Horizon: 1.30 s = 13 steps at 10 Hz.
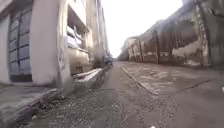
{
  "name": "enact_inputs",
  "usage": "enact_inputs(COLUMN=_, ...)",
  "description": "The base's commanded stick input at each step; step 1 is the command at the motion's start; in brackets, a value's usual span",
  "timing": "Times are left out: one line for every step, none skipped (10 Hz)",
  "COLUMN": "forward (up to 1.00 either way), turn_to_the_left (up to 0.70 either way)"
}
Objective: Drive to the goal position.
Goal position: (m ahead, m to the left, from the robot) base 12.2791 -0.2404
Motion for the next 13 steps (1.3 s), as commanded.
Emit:
enact_inputs(forward=0.00, turn_to_the_left=0.00)
enact_inputs(forward=0.00, turn_to_the_left=0.00)
enact_inputs(forward=0.00, turn_to_the_left=0.00)
enact_inputs(forward=0.00, turn_to_the_left=0.00)
enact_inputs(forward=0.00, turn_to_the_left=-0.45)
enact_inputs(forward=0.00, turn_to_the_left=-0.45)
enact_inputs(forward=0.00, turn_to_the_left=-0.45)
enact_inputs(forward=0.00, turn_to_the_left=-0.45)
enact_inputs(forward=0.00, turn_to_the_left=-0.45)
enact_inputs(forward=0.00, turn_to_the_left=-0.45)
enact_inputs(forward=0.00, turn_to_the_left=-0.45)
enact_inputs(forward=0.00, turn_to_the_left=0.00)
enact_inputs(forward=0.00, turn_to_the_left=0.00)
